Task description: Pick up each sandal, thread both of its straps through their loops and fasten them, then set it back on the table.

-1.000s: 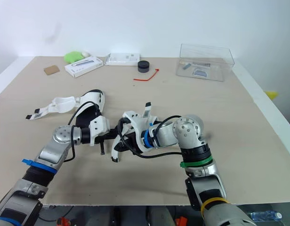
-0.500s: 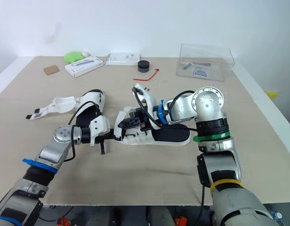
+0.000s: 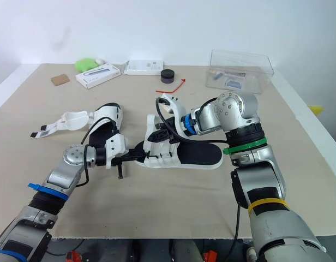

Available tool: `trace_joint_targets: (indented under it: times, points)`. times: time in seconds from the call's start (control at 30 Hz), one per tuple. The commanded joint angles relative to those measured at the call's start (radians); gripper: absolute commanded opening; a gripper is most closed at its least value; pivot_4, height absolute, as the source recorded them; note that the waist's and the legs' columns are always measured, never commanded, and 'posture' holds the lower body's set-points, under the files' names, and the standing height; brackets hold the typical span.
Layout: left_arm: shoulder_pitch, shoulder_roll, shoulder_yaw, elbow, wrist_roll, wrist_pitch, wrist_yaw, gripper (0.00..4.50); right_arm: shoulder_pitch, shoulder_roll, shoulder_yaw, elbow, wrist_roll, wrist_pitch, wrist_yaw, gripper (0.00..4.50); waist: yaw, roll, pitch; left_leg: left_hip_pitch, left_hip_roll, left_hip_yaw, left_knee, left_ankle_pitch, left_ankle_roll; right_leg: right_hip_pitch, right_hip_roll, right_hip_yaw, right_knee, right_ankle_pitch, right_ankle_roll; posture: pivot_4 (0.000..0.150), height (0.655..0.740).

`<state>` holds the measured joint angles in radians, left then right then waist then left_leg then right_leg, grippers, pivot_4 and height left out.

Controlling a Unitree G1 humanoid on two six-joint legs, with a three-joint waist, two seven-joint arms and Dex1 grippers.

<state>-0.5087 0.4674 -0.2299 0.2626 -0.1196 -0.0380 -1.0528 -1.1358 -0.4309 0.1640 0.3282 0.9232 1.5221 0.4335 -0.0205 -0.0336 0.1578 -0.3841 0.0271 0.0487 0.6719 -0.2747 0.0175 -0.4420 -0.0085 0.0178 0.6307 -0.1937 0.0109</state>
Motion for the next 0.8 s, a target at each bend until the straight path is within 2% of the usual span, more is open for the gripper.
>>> trace_joint_targets:
  times: [0.03,0.33,0.47,0.67,0.8]
  points:
    - [0.026,0.013,-0.029,0.042,0.049,0.029,0.007,0.00,0.011,-0.009,0.001,-0.044,-0.059,-0.064,0.061,0.05,0.000,0.000,0.000,0.000,0.000,0.000,0.000,0.000,0.000,0.000,0.000,0.000,0.000,0.000,0.000,0.150,0.7400]
    - [0.023,0.018,-0.031,0.041,0.052,0.026,0.002,0.00,0.023,-0.047,0.011,-0.080,-0.137,-0.045,0.163,0.05,0.000,0.000,0.000,0.000,0.000,0.000,0.000,0.000,0.000,0.000,0.000,0.000,0.000,0.000,0.000,0.150,0.7400]
    - [0.025,0.019,-0.033,0.040,0.053,0.024,0.000,0.00,0.014,-0.047,-0.020,-0.128,-0.099,0.082,0.166,0.05,0.000,0.000,0.000,0.000,0.000,0.000,0.000,0.000,0.000,-0.001,0.000,0.000,0.000,0.000,-0.001,0.150,0.7400]
    - [0.026,0.015,-0.038,0.042,0.055,0.020,0.001,0.00,0.028,-0.029,-0.038,-0.087,-0.038,0.092,0.117,0.05,0.000,0.000,0.000,0.000,0.000,0.000,0.000,0.000,0.000,0.000,0.000,0.000,0.000,0.000,-0.001,0.150,0.7400]
    - [0.026,0.014,-0.039,0.042,0.055,0.021,0.002,0.00,0.006,-0.010,-0.075,0.003,-0.006,0.092,0.070,0.05,0.000,0.000,0.000,0.000,0.000,0.000,0.000,0.000,0.000,0.000,0.000,0.000,0.000,0.000,-0.001,0.150,0.7400]
